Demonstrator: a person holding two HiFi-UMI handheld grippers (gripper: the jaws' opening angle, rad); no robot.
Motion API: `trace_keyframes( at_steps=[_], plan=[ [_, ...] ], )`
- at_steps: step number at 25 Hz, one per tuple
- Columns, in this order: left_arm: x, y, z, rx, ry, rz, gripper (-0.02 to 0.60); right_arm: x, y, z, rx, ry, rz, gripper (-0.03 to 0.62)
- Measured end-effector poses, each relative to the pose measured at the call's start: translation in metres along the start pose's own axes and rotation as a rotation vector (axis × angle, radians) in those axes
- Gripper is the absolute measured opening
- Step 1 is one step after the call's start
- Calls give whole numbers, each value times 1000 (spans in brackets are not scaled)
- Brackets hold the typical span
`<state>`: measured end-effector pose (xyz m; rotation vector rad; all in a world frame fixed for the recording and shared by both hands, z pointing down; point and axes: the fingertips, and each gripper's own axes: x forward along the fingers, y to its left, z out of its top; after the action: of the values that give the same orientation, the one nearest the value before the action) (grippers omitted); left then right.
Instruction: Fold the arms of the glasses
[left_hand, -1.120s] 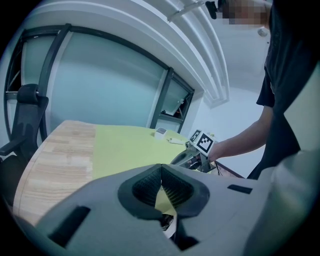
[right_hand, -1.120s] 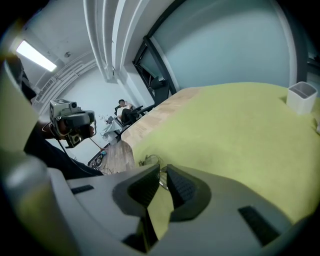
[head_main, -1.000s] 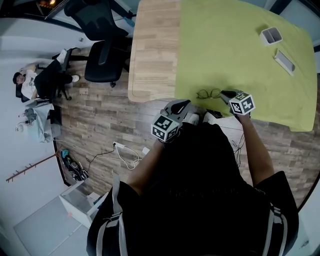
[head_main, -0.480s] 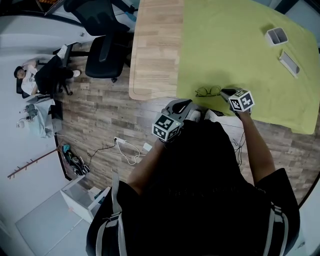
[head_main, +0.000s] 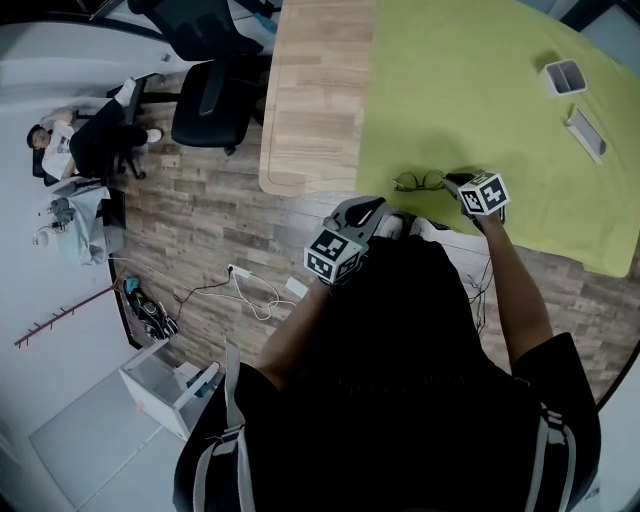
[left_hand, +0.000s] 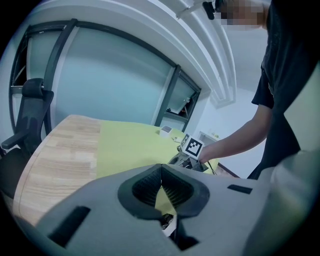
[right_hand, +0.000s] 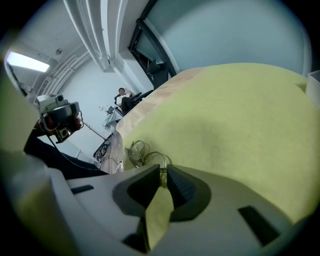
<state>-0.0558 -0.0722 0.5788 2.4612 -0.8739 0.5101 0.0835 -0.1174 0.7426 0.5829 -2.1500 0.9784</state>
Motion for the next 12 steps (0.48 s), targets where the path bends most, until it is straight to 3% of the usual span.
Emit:
trace_keyframes(
  at_steps=[12],
  plan=[
    [-4,3,-2,-18,-7,12,18,8,-4,-7,-33,39,-18,55]
  ],
)
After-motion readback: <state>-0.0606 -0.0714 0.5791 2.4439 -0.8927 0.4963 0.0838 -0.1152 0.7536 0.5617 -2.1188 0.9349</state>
